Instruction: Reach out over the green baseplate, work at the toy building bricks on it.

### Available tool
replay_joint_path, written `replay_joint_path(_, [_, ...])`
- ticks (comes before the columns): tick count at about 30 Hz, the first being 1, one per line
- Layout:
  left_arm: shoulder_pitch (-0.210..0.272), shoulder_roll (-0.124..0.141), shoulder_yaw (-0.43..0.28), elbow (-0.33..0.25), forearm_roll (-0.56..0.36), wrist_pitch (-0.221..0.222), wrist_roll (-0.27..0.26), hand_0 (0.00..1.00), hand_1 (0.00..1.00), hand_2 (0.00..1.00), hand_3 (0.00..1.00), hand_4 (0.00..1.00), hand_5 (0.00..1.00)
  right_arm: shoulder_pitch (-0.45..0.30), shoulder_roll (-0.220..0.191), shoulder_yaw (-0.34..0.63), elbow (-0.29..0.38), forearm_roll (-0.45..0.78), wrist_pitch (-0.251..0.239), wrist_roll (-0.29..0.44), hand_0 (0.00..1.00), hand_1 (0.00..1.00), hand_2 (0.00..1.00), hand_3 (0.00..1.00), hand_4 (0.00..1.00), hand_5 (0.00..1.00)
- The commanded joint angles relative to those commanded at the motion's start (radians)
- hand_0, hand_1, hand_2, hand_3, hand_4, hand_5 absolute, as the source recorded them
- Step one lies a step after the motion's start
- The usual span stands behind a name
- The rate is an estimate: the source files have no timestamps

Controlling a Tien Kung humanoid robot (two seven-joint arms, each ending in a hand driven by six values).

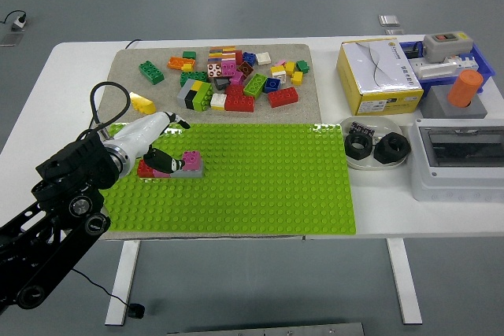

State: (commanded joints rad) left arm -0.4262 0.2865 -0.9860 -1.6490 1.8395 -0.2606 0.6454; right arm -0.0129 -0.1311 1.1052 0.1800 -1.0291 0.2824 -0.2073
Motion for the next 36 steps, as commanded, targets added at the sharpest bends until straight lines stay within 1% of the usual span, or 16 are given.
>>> replay_joint_path(1, [0.003,0.004,0.001,-0.016,-0.001,-0.003,0.0,0.981,0.964,0.985,0.767,0.853,0.03,-0.001,0.0,0.0,0.0,0.0,0.0,0.0,0.656,0.67,0.732,0.862,0.582,0.998])
replay_joint_path(2, [0.006,0.007,0.003,-0.028,-0.003,-0.007,0.0,0.983,0.961,0.955,0.718,0.879,0.137,-0.001,0.0,0.0,0.0,0.0,0.0,0.0,0.655,0.67,0.729,0.864,0.584,0.998])
replay_joint_path(7, [0.018,0.008,0.02,-0.011,0.006,-0.008,0.0,0.983,0.961,0.955,0.718,0.879,0.137,-0.001,0.0,-0.001,0.0,-0.001,0.0,0.001,0.655,0.67,0.729,0.864,0.584,0.998])
replay_joint_path(8, [0.02,0.007,0.024,-0.004,0.008,-0.006,0.0,0.994,0.964,0.972,0.694,0.896,0.208,-0.001,0.0,-0.001,0.0,-0.001,0.0,0.001,0.656,0.67,0.728,0.863,0.584,0.998])
replay_joint_path(13, [0.026,0.005,0.042,0.029,0.032,0.013,-0.005,0.994,0.964,0.972,0.694,0.896,0.208,0.0,0.001,-0.003,0.0,0.001,0.0,0.001,0.656,0.67,0.728,0.863,0.584,0.998])
replay_joint_path(14, [0.027,0.005,0.043,0.031,0.034,0.016,-0.007,0.998,0.976,0.996,0.677,0.9,0.359,0.0,0.001,-0.003,0.0,0.001,0.0,0.001,0.655,0.669,0.727,0.861,0.584,0.998])
replay_joint_path(19, [0.027,-0.002,0.053,0.062,0.062,0.05,-0.038,0.998,0.976,0.996,0.677,0.9,0.359,0.0,0.001,-0.004,0.0,0.001,0.0,0.001,0.655,0.669,0.727,0.861,0.584,0.998])
replay_joint_path(20, [0.027,-0.003,0.054,0.069,0.068,0.055,-0.041,0.998,0.979,0.998,0.67,0.891,0.411,0.0,0.001,-0.004,0.0,0.001,0.0,0.001,0.655,0.668,0.726,0.859,0.585,0.998])
replay_joint_path(23, [0.028,-0.007,0.059,0.094,0.083,0.068,-0.053,0.998,0.979,0.998,0.67,0.891,0.411,0.001,0.001,-0.005,0.0,0.002,0.0,0.002,0.655,0.668,0.726,0.859,0.585,0.998])
replay_joint_path(25, [0.03,-0.01,0.064,0.105,0.085,0.07,-0.053,0.998,0.979,0.998,0.67,0.891,0.411,0.001,0.0,-0.005,0.0,0.003,-0.001,0.002,0.655,0.668,0.726,0.859,0.585,0.998])
replay_joint_path(26, [0.031,-0.011,0.066,0.108,0.086,0.069,-0.052,0.998,0.981,0.998,0.66,0.889,0.431,0.001,0.0,-0.005,0.0,0.003,-0.001,0.002,0.655,0.669,0.726,0.857,0.585,0.998])
replay_joint_path(36, [0.032,-0.018,0.085,0.127,0.076,0.062,-0.048,0.998,0.98,0.998,0.658,0.887,0.423,0.003,0.0,-0.015,0.0,0.012,-0.003,0.005,0.656,0.669,0.725,0.858,0.586,0.998])
